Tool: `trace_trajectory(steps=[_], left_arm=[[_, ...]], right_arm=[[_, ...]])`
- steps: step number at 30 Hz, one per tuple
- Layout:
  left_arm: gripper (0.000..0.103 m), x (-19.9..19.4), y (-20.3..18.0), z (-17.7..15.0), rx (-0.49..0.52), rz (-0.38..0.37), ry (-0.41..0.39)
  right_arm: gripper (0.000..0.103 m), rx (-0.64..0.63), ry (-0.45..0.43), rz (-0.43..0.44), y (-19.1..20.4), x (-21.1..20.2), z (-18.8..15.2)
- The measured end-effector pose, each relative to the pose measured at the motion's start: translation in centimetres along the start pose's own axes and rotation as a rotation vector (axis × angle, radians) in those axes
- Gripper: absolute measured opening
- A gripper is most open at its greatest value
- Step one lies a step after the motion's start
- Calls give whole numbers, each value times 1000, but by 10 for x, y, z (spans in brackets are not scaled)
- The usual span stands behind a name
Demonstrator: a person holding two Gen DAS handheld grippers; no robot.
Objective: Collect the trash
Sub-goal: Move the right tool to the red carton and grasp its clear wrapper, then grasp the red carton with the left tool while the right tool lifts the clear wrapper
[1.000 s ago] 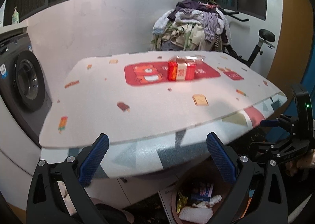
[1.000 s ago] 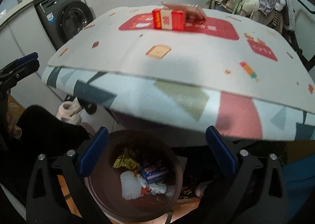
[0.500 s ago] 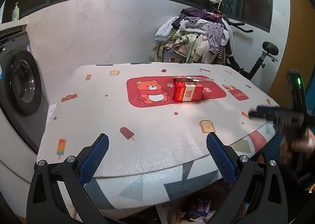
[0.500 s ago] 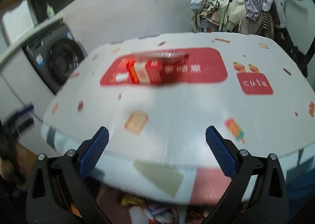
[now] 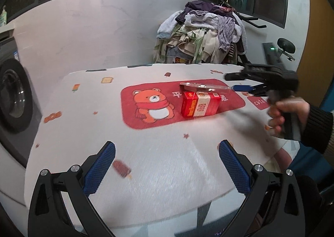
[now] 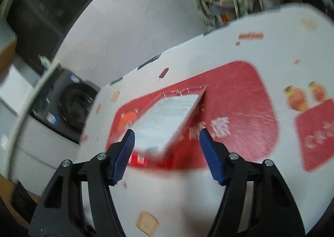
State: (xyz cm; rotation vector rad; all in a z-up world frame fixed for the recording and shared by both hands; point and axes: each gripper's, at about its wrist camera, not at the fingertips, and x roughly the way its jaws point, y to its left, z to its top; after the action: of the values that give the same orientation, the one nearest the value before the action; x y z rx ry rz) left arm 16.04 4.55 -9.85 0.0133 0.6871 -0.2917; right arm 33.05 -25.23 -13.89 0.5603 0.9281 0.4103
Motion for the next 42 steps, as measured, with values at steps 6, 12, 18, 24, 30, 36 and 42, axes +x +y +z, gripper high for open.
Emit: trace_trajectory(steps=[6, 12, 18, 24, 30, 36, 42], left_arm=[[97, 34, -10, 19, 24, -33, 24], [97, 71, -23, 30, 36, -85, 85], [97, 114, -39, 44, 38, -99, 155], [97, 148, -51, 60, -16, -110, 201], [97, 171, -62, 66, -60, -40, 230], [97, 192, -68, 76, -96, 1, 236], [90, 211, -66, 80, -114, 45, 278]], right_arm=[[64, 217, 73, 116, -33, 46, 19], [27, 387, 87, 231, -55, 61, 13], [22, 264, -74, 158, -41, 16, 21], [19, 14, -263, -60, -12, -51, 33], [19, -144, -380, -217, -6, -101, 23], [19, -231, -391, -294, -10, -117, 10], [19, -264, -370, -305, -3, -125, -14]])
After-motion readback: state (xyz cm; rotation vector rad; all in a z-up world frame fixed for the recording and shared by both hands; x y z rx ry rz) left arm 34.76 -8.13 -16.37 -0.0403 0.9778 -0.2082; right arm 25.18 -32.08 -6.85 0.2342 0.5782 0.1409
